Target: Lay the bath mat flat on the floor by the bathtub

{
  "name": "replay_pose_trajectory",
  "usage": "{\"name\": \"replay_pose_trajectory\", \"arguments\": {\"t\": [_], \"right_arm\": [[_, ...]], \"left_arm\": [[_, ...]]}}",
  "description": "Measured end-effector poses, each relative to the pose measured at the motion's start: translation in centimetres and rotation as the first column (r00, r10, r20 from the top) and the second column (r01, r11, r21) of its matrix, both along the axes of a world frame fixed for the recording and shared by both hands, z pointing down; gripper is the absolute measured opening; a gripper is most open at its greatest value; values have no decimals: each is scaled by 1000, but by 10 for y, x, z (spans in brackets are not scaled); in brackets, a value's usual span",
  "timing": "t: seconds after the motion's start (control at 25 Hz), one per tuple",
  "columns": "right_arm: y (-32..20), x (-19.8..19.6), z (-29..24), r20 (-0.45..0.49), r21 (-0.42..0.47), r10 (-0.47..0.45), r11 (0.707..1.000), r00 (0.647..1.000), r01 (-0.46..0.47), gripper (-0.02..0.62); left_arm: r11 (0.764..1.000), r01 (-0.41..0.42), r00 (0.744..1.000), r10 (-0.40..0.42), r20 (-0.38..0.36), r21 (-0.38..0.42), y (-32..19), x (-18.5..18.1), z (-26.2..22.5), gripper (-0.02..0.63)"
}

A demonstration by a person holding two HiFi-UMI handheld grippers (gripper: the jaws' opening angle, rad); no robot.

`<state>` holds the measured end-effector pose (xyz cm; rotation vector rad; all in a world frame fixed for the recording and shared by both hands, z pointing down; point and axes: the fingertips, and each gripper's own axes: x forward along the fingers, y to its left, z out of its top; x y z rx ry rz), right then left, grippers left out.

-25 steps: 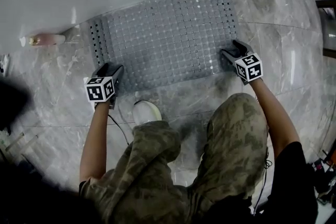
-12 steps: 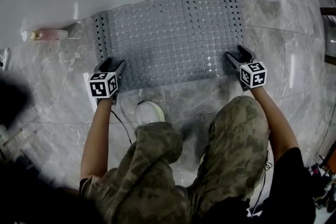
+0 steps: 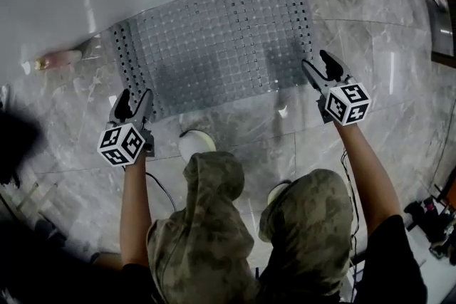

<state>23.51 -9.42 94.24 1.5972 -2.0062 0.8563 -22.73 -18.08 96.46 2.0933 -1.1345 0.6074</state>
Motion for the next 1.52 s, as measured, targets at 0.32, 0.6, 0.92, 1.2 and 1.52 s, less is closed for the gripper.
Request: {"name": "replay_pose_trajectory", "arguments": {"t": [0.32, 0.6, 0.92, 1.2, 1.52], "right_arm": [[61, -48, -234, 119, 47, 37, 998, 992, -43, 272], [119, -109, -479, 276, 75, 64, 993, 959, -88, 272], [189, -120, -737, 331, 250, -26, 966, 943, -61, 272], [237, -104, -844, 214, 396, -85, 918, 973, -7, 231], [241, -98, -919, 203, 519, -71, 854, 977, -46, 21]], "left_arm": [[986, -24, 994, 40, -97, 162, 44, 33, -281, 333], [978, 47, 978, -4, -207, 201, 122, 60, -519, 333], [947, 45, 972, 33, -233, 319, 234, 118, -745, 333], [876, 89, 954, 62, -293, 475, 292, 139, -881, 294], [830, 91, 957, 80, -278, 550, 292, 127, -946, 40]]}}
